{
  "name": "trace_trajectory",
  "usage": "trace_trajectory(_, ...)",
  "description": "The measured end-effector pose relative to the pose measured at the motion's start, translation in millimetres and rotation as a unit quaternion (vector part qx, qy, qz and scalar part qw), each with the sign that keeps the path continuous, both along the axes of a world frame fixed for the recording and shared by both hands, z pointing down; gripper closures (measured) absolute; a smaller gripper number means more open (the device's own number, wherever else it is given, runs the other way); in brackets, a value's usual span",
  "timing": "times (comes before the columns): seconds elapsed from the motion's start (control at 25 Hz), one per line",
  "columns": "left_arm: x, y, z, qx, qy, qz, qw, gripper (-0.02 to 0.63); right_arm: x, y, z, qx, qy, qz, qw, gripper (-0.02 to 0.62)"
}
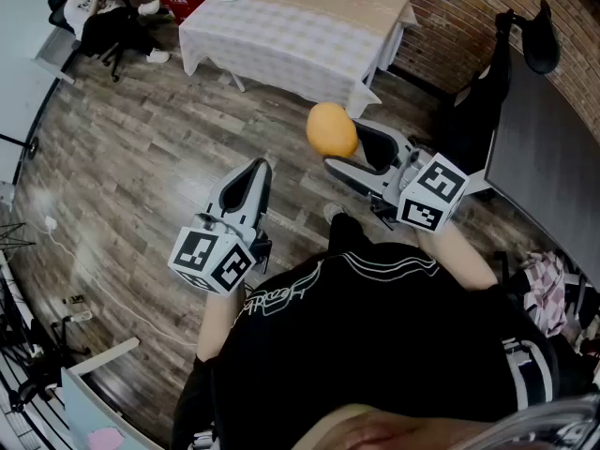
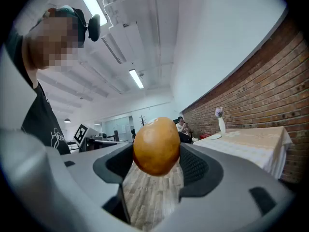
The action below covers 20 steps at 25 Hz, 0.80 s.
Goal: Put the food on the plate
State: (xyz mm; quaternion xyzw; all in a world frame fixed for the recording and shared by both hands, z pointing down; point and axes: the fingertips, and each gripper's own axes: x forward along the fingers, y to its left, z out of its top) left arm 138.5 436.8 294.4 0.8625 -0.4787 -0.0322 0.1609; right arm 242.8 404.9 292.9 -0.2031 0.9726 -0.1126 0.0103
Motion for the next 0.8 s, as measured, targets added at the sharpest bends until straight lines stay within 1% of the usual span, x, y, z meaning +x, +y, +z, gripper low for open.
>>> trace_trajectory(0.44,-13.3,14.2,1.5,-0.004,-0.004,-0.013,0.9999,0.598,-9.0,7.5,3.3,-0.011,-0.005,-0.001,1.0,0.318)
trace_trajectory(0.8,-27.4,2.4,8.3,-0.015,-0.006,-0.033,0.9993,0.598,-22.8,-16.3,7.1,-0.033,-0.025,-0.011,0.999,0.318)
